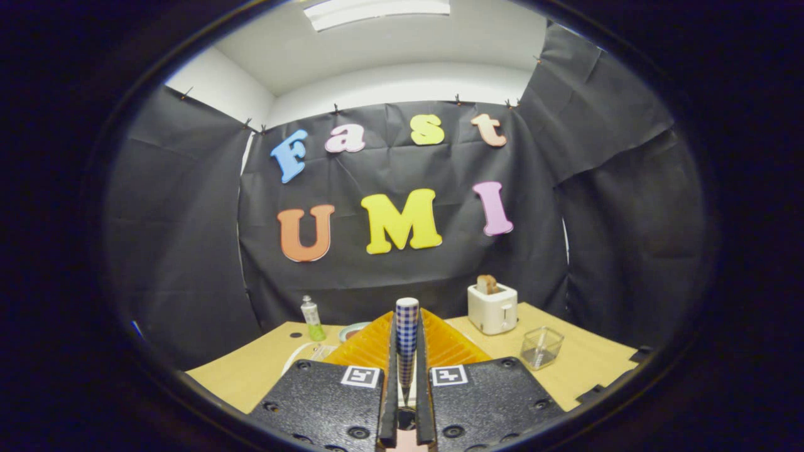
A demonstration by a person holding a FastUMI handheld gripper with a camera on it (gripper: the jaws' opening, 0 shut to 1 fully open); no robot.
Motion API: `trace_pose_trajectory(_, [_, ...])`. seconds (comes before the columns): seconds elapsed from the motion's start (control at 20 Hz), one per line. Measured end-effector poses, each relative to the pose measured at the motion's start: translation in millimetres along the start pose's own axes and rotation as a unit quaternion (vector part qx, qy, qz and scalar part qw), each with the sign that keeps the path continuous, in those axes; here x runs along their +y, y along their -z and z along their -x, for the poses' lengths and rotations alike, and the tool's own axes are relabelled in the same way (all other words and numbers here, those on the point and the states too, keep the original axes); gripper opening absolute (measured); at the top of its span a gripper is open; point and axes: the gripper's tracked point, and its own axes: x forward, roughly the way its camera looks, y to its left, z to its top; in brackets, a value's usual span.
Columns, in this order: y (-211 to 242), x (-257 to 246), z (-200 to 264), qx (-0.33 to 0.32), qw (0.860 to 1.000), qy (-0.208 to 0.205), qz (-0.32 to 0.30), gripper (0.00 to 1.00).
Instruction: Take the plate from the dish rack, then take the spoon from the basket and place it into the plate.
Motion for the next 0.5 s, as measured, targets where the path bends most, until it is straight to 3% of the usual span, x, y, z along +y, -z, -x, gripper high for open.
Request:
trace_pose_trajectory(0.2, [75.3, 11.1, -3.1, 0.039, 0.999, 0.013, 0.021, 0.17])
trace_pose_trajectory(0.5, [119.8, -5.2, -7.7, 0.035, 0.999, 0.039, 0.011, 0.18])
